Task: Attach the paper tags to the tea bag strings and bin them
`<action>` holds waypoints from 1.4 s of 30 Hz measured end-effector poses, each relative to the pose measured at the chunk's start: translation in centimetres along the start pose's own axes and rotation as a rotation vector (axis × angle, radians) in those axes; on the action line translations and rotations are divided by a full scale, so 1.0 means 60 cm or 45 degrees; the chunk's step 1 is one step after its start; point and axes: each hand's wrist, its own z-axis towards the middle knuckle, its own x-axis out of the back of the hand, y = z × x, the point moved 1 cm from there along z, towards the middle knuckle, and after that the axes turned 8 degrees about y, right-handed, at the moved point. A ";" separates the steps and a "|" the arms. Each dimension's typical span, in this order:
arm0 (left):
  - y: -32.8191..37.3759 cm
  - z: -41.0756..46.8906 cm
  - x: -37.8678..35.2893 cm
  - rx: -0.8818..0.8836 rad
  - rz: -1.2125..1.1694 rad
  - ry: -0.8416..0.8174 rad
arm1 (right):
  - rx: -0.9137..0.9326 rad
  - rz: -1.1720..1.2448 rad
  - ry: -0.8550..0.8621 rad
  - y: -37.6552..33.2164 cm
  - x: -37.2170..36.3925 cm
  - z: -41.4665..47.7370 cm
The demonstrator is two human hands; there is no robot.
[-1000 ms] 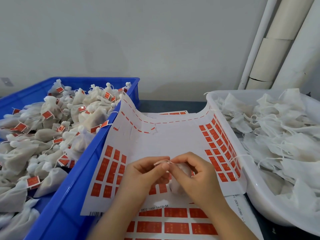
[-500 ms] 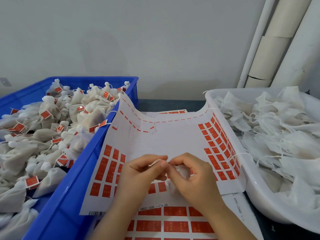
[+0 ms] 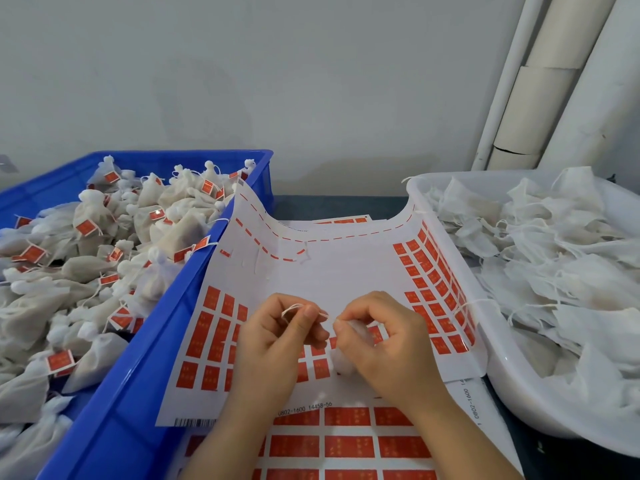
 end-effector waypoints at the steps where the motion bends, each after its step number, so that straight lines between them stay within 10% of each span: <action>1: 0.002 0.000 0.000 -0.010 -0.012 -0.001 | 0.011 -0.020 0.007 0.001 0.000 0.001; 8: 0.002 0.003 0.011 -0.016 -0.117 -0.108 | 0.400 -0.416 0.142 0.001 0.005 0.002; 13: 0.004 -0.001 0.013 0.008 -0.377 -0.604 | 0.310 -0.269 0.199 0.009 0.010 0.000; 19: -0.008 0.003 0.009 0.054 0.235 0.117 | 0.142 -0.228 0.232 0.014 0.004 -0.004; 25: -0.005 -0.006 0.000 -0.069 0.274 -0.192 | -0.038 0.043 0.093 -0.004 -0.010 -0.016; 42: -0.013 -0.005 0.002 -0.300 0.436 0.036 | 0.198 0.085 0.164 -0.018 -0.009 -0.018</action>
